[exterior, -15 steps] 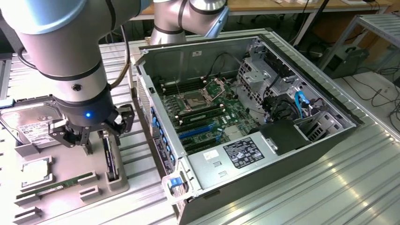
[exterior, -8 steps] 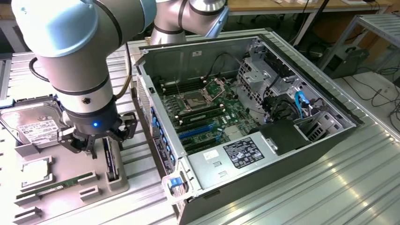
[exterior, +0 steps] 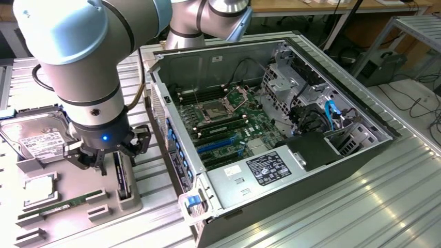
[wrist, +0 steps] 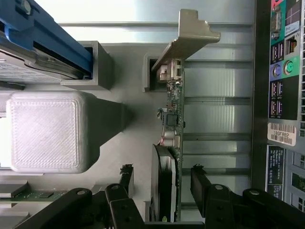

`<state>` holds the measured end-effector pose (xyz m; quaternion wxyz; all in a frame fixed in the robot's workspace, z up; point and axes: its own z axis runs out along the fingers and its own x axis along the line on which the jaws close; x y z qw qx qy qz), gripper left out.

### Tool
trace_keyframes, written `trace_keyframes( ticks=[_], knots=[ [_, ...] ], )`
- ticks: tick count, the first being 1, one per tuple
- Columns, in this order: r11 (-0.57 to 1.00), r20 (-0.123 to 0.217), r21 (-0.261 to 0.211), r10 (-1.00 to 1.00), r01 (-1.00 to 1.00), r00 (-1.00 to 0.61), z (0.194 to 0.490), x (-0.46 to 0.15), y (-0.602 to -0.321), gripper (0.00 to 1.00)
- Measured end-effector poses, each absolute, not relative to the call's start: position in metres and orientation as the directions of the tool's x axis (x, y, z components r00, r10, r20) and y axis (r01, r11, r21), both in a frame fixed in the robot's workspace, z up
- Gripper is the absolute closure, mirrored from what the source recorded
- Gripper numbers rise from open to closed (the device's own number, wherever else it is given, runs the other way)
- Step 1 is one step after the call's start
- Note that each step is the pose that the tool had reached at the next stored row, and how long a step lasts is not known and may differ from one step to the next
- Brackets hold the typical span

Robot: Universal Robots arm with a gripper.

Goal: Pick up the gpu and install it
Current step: 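Pick up the gpu and move the gpu toward the slot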

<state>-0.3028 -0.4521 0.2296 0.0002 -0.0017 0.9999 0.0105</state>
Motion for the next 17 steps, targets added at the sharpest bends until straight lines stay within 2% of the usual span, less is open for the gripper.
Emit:
trace_keyframes(
  ticks=[3, 4, 5, 6, 10, 11, 12, 16, 17],
  knots=[
    [1.0, -0.001, 0.021, -0.003, -0.003, -1.0, 0.2288, -0.3028, -0.4521, 0.42],
    [1.0, -0.001, 0.021, -0.003, -0.003, -1.0, 0.2282, -0.3028, -0.4521, 0.48],
    [1.0, -0.001, 0.02, -0.003, -0.003, -1.0, 0.2278, -0.3028, -0.4521, 0.48],
    [1.0, 0.0, 0.02, -0.003, -0.003, -1.0, 0.2273, -0.3029, -0.4521, 0.55],
    [1.0, 0.0, 0.02, -0.003, -0.003, -1.0, 0.2262, -0.3029, -0.4521, 0.55],
    [1.0, 0.0, 0.02, -0.003, -0.003, -1.0, 0.226, -0.3028, -0.4521, 0.56],
    [1.0, 0.0, 0.02, -0.003, -0.003, -1.0, 0.2259, -0.3029, -0.4521, 0.64],
    [1.0, 0.0, 0.02, -0.003, -0.003, -1.0, 0.2259, -0.3029, -0.4522, 0.65],
    [1.0, 0.0, 0.02, -0.003, -0.003, -1.0, 0.2258, -0.3029, -0.4522, 0.72]
  ],
)
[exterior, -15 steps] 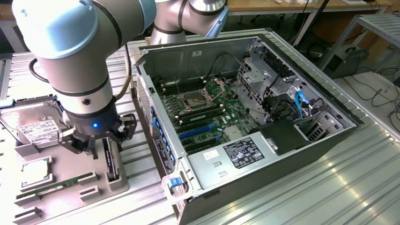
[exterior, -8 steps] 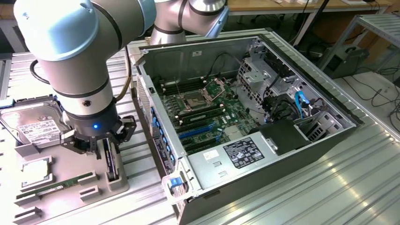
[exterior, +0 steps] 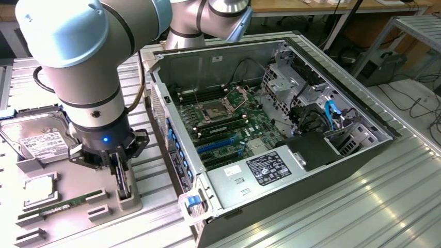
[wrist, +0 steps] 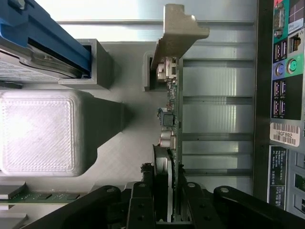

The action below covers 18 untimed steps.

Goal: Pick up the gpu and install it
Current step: 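Pick up the gpu and move the gpu toward the slot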

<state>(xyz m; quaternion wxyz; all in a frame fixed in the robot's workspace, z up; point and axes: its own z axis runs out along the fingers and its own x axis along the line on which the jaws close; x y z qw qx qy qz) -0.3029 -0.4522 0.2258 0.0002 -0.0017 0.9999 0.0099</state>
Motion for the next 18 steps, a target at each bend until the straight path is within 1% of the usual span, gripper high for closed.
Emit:
trace_keyframes(
  ticks=[13, 18],
  knots=[
    [1.0, -0.001, 0.02, -0.003, -0.003, -1.0, 0.226, -0.303, -0.452, 0.73],
    [1.0, -0.001, 0.02, -0.003, -0.003, -1.0, 0.239, -0.303, -0.452, 0.73]
  ],
)
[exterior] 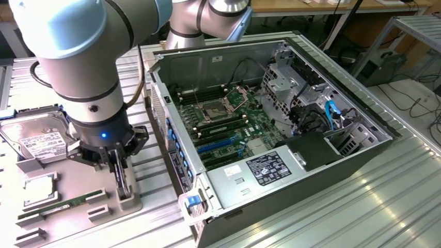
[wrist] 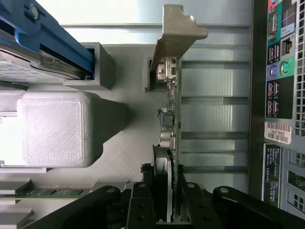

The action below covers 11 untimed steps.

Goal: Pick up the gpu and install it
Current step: 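Pick up the gpu and move the gpu toward the slot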

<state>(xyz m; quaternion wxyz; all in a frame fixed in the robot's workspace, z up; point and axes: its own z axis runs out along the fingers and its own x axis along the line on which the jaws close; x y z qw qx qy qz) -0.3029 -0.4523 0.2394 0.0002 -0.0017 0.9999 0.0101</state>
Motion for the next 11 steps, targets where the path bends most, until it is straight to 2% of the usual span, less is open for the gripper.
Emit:
trace_keyframes(
  ticks=[11],
  knots=[
    [1.0, -0.001, 0.02, -0.003, -0.003, -1.0, 0.293, -0.303, -0.452, 0.73]
  ],
)
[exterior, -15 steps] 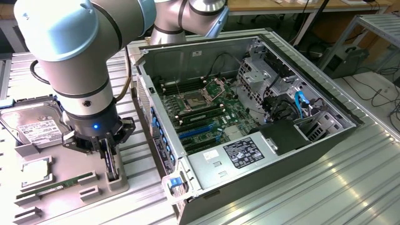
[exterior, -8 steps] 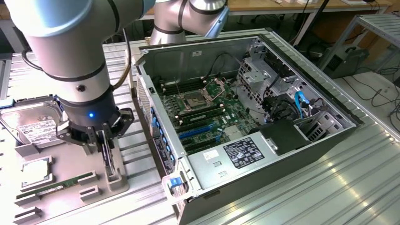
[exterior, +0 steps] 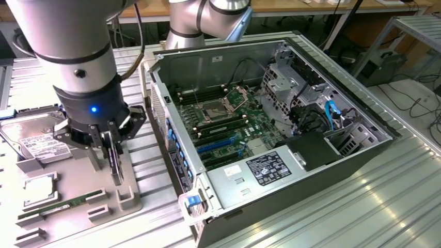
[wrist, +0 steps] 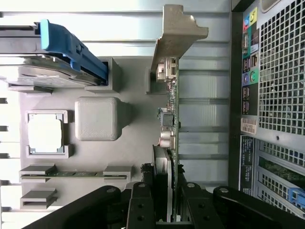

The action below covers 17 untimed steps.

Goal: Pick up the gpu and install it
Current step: 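Pick up the gpu and move the gpu toward the slot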

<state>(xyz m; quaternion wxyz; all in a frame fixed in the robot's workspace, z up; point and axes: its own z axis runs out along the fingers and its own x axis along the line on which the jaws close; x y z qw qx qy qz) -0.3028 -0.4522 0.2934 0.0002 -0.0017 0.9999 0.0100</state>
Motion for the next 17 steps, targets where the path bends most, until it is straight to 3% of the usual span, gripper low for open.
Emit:
trace_keyframes(
  ticks=[8, 17],
  knots=[
    [1.0, 0.0, 0.02, -0.004, -0.004, -1.0, 0.334, -0.303, -0.452, 0.73],
    [1.0, 0.0, 0.02, -0.022, -0.022, -1.0, 0.355, -0.303, -0.452, 0.73]
  ],
)
